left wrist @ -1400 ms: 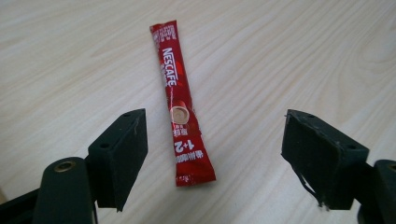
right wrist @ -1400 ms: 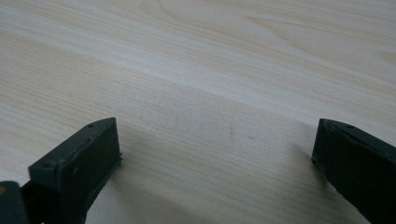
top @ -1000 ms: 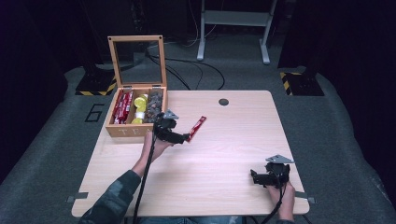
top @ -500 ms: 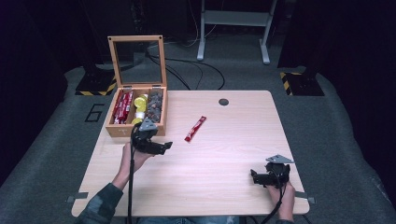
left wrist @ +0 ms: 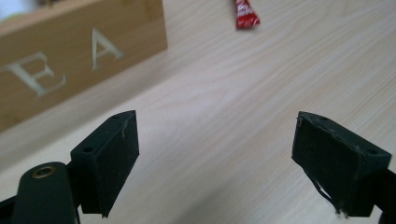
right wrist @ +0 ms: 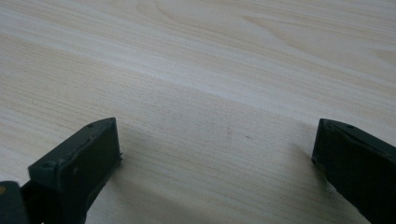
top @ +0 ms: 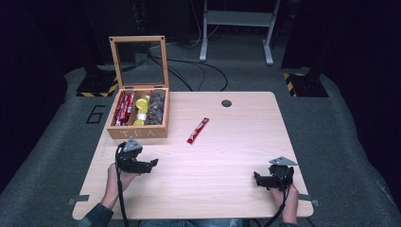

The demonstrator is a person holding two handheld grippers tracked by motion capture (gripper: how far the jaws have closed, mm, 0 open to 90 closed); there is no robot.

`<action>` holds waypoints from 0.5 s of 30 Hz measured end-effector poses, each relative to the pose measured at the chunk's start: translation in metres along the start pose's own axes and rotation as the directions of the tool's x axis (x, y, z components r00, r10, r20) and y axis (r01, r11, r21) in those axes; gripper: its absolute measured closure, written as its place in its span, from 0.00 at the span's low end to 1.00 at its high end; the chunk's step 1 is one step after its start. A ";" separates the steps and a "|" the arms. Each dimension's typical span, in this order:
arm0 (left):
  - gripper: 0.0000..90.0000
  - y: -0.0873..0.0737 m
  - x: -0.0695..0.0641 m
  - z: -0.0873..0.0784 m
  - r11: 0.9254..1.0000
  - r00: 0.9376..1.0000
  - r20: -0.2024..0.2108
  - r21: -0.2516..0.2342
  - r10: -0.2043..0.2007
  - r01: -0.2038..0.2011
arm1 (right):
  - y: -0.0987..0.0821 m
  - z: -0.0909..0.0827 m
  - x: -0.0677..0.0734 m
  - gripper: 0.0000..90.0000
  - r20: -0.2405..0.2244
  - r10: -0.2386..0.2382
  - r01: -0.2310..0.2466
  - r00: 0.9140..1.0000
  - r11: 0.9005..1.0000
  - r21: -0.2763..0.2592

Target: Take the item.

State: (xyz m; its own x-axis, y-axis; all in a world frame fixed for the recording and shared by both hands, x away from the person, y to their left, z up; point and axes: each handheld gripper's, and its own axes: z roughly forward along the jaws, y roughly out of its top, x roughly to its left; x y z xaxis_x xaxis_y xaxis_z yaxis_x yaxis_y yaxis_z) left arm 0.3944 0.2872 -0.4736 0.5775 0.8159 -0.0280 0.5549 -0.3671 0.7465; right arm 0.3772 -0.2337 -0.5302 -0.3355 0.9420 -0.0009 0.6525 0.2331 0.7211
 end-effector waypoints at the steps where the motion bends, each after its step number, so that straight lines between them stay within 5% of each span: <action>1: 0.16 -0.006 0.000 0.000 1.000 1.000 -0.009 0.008 -0.010 0.010 | 0.000 0.000 0.000 0.00 0.000 0.000 0.000 1.000 1.000 0.000; 11: 0.14 -0.051 0.006 0.004 0.995 0.994 -0.066 0.055 -0.084 0.088 | 0.000 0.000 0.000 0.00 0.000 0.001 -0.001 1.000 1.000 0.000; 15: 0.12 -0.060 0.008 0.007 0.994 0.992 -0.104 0.077 -0.066 0.074 | 0.000 0.000 0.000 0.00 0.001 0.001 -0.001 1.000 1.000 0.000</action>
State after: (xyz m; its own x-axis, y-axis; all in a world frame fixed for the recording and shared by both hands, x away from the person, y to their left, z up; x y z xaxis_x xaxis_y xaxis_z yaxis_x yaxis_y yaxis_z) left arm 0.3698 0.3124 -0.5233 0.4746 0.8801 -0.0080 0.6403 -0.3390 0.6892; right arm 0.3772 -0.2336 -0.5302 -0.3344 0.9424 -0.0005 0.6527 0.2319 0.7213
